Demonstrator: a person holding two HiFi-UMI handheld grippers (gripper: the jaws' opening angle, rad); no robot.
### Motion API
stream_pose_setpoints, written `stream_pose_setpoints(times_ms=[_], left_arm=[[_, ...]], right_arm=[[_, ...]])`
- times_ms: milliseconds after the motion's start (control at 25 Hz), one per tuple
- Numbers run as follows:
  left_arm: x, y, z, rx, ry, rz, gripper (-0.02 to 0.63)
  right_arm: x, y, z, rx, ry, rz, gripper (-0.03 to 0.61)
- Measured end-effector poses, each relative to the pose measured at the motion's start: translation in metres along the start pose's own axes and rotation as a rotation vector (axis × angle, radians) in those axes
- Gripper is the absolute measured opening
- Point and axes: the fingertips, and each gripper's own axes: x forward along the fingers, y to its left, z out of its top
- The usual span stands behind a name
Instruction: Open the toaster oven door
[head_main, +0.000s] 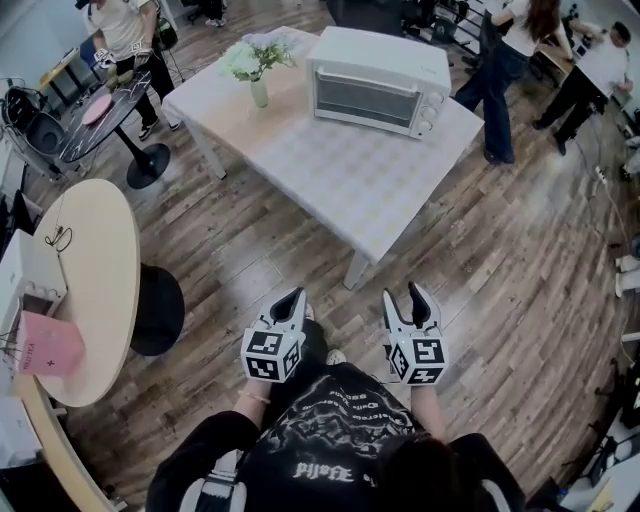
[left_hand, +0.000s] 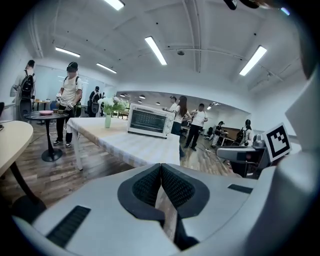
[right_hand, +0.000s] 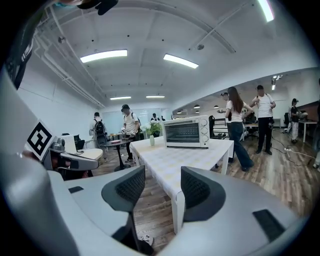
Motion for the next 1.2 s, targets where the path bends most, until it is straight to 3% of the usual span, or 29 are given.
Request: stream_pose_setpoints(times_ms=[240,520,1200], left_arm=[[0.049,0.000,0.010,0.019,0.027,-0.049,0.020],[0.120,0.005,0.052,0.093,0.022,-0.131,0.020],[0.279,0.133,0.162,0.153,0.029,-0.230,0.020]], right_arm=[[0.022,-0.022,-0.001,0.018,0.024,-0.035,0.216],[0.076,-0.055,0.020,0.038,0.025,-0.090,0.216],[0.256,-0.093,0.089,0.104,-0.002,-0.254,0.215]])
